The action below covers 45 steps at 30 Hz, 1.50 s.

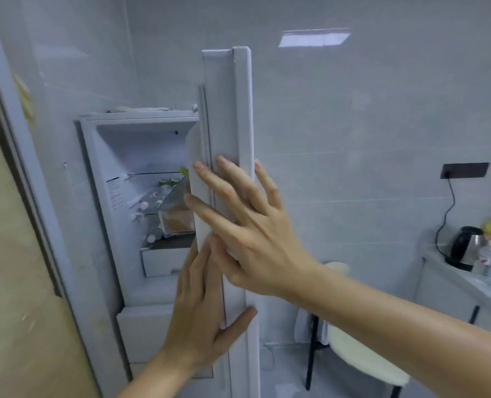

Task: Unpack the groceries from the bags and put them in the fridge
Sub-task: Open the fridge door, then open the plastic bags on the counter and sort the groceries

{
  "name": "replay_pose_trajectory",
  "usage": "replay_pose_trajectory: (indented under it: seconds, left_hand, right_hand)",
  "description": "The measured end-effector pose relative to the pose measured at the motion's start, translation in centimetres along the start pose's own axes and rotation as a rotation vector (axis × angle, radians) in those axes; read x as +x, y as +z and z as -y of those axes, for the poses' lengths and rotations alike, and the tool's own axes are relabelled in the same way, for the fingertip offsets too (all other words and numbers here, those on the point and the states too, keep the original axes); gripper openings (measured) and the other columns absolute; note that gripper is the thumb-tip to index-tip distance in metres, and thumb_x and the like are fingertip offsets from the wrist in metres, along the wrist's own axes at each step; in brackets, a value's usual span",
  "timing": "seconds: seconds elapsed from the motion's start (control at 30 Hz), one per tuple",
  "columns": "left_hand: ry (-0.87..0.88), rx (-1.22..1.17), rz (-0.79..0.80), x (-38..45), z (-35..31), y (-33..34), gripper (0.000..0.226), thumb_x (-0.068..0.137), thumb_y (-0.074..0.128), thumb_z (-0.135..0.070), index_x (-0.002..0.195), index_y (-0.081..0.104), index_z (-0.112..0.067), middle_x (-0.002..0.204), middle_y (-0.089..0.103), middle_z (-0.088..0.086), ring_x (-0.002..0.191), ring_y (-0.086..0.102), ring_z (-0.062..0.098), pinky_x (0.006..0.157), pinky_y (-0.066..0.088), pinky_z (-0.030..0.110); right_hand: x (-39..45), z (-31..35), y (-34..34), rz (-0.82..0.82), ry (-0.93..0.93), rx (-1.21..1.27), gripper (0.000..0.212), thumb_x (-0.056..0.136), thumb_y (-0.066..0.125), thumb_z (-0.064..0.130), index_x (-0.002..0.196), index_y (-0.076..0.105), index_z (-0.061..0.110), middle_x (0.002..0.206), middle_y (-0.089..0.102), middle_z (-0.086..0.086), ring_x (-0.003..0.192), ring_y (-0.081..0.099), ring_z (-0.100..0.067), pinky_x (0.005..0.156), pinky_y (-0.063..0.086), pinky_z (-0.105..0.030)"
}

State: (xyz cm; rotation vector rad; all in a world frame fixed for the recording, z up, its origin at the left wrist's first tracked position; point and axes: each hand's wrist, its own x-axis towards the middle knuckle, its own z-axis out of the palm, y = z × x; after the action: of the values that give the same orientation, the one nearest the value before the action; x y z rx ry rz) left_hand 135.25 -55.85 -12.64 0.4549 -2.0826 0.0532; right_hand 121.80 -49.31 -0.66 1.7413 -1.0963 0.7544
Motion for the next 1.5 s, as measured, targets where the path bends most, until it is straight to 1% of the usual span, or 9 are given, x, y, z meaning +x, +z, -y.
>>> replay_pose_trajectory:
  seconds: [0.1, 0.23, 0.33, 0.43, 0.63, 0.9, 1.17, 1.37, 1.5]
  left_hand:
    - [0.081, 0.016, 0.042, 1.5, -2.1, 2.4, 0.094, 0.095, 0.045, -0.062, 0.164, 0.000, -0.016, 0.172, -0.001, 0.010, 0.158, 0.005, 0.036, 0.122, 0.020, 0.063]
    - [0.117, 0.039, 0.097, 3.2, -4.2, 5.5, 0.078, 0.102, 0.033, -0.062, 0.165, 0.006, -0.023, 0.173, -0.003, 0.008, 0.159, -0.004, 0.029, 0.126, 0.010, 0.052]
    - [0.210, 0.068, 0.142, 4.6, -4.5, 7.5, 0.072, 0.103, 0.032, -0.061, 0.164, 0.009, -0.030, 0.173, -0.003, 0.001, 0.159, -0.006, 0.024, 0.125, 0.009, 0.047]
    - [0.291, 0.092, 0.217, 6.5, -4.7, 9.1, 0.068, 0.103, 0.032, -0.062, 0.163, 0.013, -0.036, 0.173, 0.005, -0.002, 0.156, 0.013, 0.033, 0.125, 0.020, 0.049]
    - [0.283, 0.155, 0.339, 10.7, -7.4, 12.0, 0.072, 0.100, 0.038, -0.065, 0.161, 0.023, -0.030, 0.170, 0.015, -0.005, 0.155, 0.020, 0.033, 0.123, 0.027, 0.052]
    - [0.269, 0.163, 0.292, 11.5, -8.7, 15.1, 0.078, 0.096, 0.045, -0.062, 0.161, 0.019, -0.028, 0.170, 0.014, -0.002, 0.149, 0.022, 0.033, 0.121, 0.024, 0.046]
    - [0.253, 0.004, 0.333, 9.6, -7.0, 9.7, 0.078, 0.100, 0.045, -0.059, 0.163, 0.004, -0.039, 0.172, -0.003, -0.015, 0.156, 0.018, 0.022, 0.118, 0.032, 0.043]
    - [0.189, -0.005, 0.305, 6.1, -1.5, 1.1, 0.072, 0.099, 0.044, -0.066, 0.161, 0.023, -0.039, 0.166, 0.024, -0.016, 0.150, 0.030, 0.008, 0.114, 0.040, 0.042]
    - [0.024, 0.110, 0.266, 6.3, 3.0, -4.0, 0.075, 0.095, 0.040, -0.073, 0.161, 0.020, -0.043, 0.164, 0.028, -0.017, 0.148, 0.032, 0.009, 0.111, 0.041, 0.043]
  right_hand:
    - [-1.7, -1.9, -1.5, 0.024, 0.092, -0.110, 0.059, 0.089, 0.062, 0.030, 0.147, 0.059, 0.021, 0.169, 0.029, -0.010, 0.160, 0.014, -0.036, 0.121, 0.018, -0.067]
    - [-4.0, -4.9, -2.9, 0.057, 0.174, -0.181, 0.068, 0.085, 0.066, 0.031, 0.151, 0.054, 0.021, 0.170, 0.028, -0.010, 0.160, 0.013, -0.040, 0.117, 0.022, -0.069]
    - [-6.0, -8.1, -3.7, 0.093, 0.190, -0.223, 0.071, 0.088, 0.062, 0.029, 0.156, 0.046, 0.020, 0.171, 0.026, -0.010, 0.160, 0.010, -0.042, 0.116, 0.023, -0.069]
    - [-7.7, -10.8, -4.1, 0.118, 0.234, -0.247, 0.068, 0.095, 0.055, 0.029, 0.160, 0.038, 0.021, 0.172, 0.022, -0.009, 0.160, 0.005, -0.041, 0.119, 0.019, -0.070]
    - [-10.2, -15.4, -4.2, 0.140, 0.346, -0.234, 0.075, 0.093, 0.061, 0.020, 0.163, 0.032, 0.021, 0.174, 0.016, -0.005, 0.160, -0.004, -0.040, 0.124, 0.013, -0.067]
    - [-11.3, -17.9, -4.7, 0.225, 0.372, -0.225, 0.077, 0.094, 0.061, 0.023, 0.164, 0.028, 0.021, 0.174, 0.014, -0.007, 0.160, -0.007, -0.040, 0.121, 0.020, -0.067]
    - [-10.6, -15.7, -5.5, 0.209, 0.389, -0.135, 0.065, 0.096, 0.057, 0.028, 0.158, 0.041, 0.025, 0.169, 0.029, 0.000, 0.162, 0.001, -0.032, 0.124, 0.015, -0.065]
    - [-7.8, -11.6, -5.9, 0.104, 0.380, -0.074, 0.053, 0.093, 0.061, 0.030, 0.145, 0.057, 0.019, 0.162, 0.038, -0.009, 0.157, 0.023, -0.032, 0.125, 0.017, -0.059]
    - [-1.9, -6.7, -3.1, 0.212, 0.269, 0.069, 0.055, 0.098, 0.053, 0.037, 0.151, 0.048, 0.025, 0.160, 0.040, -0.003, 0.154, 0.026, -0.027, 0.127, 0.017, -0.050]
